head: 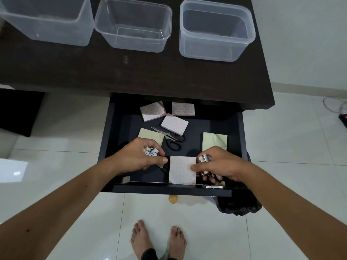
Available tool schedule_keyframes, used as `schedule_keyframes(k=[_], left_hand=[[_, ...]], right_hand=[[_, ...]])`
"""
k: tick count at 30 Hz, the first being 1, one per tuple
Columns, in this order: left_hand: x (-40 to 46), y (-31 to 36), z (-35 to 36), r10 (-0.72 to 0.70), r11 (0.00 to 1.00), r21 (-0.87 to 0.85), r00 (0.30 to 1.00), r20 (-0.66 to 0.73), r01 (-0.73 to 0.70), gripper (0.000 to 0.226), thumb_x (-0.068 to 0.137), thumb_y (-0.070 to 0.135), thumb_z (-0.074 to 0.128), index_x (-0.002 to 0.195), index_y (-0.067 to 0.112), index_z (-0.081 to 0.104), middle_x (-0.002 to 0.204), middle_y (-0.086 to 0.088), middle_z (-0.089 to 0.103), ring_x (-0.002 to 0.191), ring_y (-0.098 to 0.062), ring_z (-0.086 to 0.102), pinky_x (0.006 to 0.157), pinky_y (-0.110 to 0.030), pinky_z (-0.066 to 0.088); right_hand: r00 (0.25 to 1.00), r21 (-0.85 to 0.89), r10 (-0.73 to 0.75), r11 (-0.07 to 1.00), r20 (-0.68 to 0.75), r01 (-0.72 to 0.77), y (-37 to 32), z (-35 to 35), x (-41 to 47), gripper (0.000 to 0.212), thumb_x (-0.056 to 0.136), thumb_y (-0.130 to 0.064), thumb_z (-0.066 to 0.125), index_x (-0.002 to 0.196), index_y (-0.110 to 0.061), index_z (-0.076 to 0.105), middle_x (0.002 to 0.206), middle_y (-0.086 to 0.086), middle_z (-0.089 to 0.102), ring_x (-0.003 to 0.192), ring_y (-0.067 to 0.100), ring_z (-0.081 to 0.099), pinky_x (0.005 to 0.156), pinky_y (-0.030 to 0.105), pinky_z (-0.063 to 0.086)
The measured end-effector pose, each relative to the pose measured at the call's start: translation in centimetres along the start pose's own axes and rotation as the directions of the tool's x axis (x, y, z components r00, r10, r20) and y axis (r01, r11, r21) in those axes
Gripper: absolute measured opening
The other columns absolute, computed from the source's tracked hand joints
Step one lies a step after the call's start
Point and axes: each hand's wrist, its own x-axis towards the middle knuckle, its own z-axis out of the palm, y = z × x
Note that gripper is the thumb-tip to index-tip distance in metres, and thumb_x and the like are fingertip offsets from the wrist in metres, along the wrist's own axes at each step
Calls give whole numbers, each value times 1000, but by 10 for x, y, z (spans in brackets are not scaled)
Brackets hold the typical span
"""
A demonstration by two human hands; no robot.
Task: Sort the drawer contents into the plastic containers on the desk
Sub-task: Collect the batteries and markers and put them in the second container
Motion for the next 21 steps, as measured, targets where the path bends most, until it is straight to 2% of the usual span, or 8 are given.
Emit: schedule_keyframes(k=[2, 5, 9, 12, 14, 16, 19, 21], left_hand=[[1, -1, 0, 10, 1000, 6, 1000, -18, -10, 23, 82, 27, 89, 97, 15, 77, 62, 6, 67, 47, -5, 53, 47, -18, 44], [3, -2, -2, 32, 999, -17, 998, -60, -33, 21, 81, 29, 90, 92, 17, 76, 68, -1, 67, 52, -11, 56, 47, -20, 44], [4, -2, -4, 46, 991, -123, 994, -101, -58, 21, 82, 29, 88, 90, 14, 75, 77, -8, 71, 56, -22, 63, 44, -26, 44], [7, 0, -4, 41, 985, -160, 985, -167, -68, 20, 82, 27, 88, 87, 13, 75, 80, -1, 74, 57, -26, 69, 42, -27, 47], [10, 1, -6, 48, 993, -97, 972, -229, -72, 20, 80, 30, 90, 83, 17, 75, 74, 5, 73, 52, -21, 64, 43, -27, 45], [14, 5, -9, 84, 996, 0, 951, -298, -88, 20, 79, 35, 91, 83, 24, 75, 77, 10, 74, 48, -16, 60, 47, -28, 47], [24, 14, -15, 147, 986, 131, 888, -436, -99, 31, 79, 38, 90, 103, 31, 71, 104, 10, 69, 55, -15, 66, 50, -22, 52], [35, 16, -19, 162, 981, 181, 830, -533, -75, 47, 79, 41, 90, 116, 30, 63, 104, 3, 68, 73, -24, 70, 59, -29, 57]], right_hand=[[994, -39, -48, 998, -95, 45, 2, 6, 4, 31, 88, -26, 84, 91, 1, 68, 67, 11, 67, 51, 20, 59, 45, 26, 44], [969, 14, -128, 991, -209, 134, 5, 10, 6, 25, 84, -19, 87, 104, -13, 73, 74, 7, 71, 56, 18, 66, 45, 27, 50], [955, 108, -162, 975, -248, 193, 7, 2, 0, 17, 89, -16, 83, 103, -15, 75, 72, 8, 76, 53, 16, 70, 43, 24, 47], [949, 187, -184, 954, -255, 235, 4, -2, 3, 9, 90, -6, 78, 98, -8, 76, 83, 18, 79, 77, 34, 79, 59, 38, 60], [939, 180, -188, 952, -287, 246, 0, -5, 11, 9, 89, -2, 76, 96, -7, 75, 83, 19, 78, 81, 40, 79, 66, 46, 61], [925, 179, -208, 945, -318, 274, -8, -7, 21, 10, 87, -1, 77, 94, -8, 75, 79, 18, 77, 77, 44, 77, 61, 43, 59], [882, 192, -258, 916, -395, 354, -26, -9, 37, 16, 86, -7, 83, 100, -13, 77, 80, 14, 76, 66, 29, 73, 46, 29, 51], [843, 164, -264, 912, -469, 376, -36, -8, 48, 26, 85, -15, 87, 109, -19, 77, 87, 13, 77, 64, 20, 72, 43, 26, 49]])
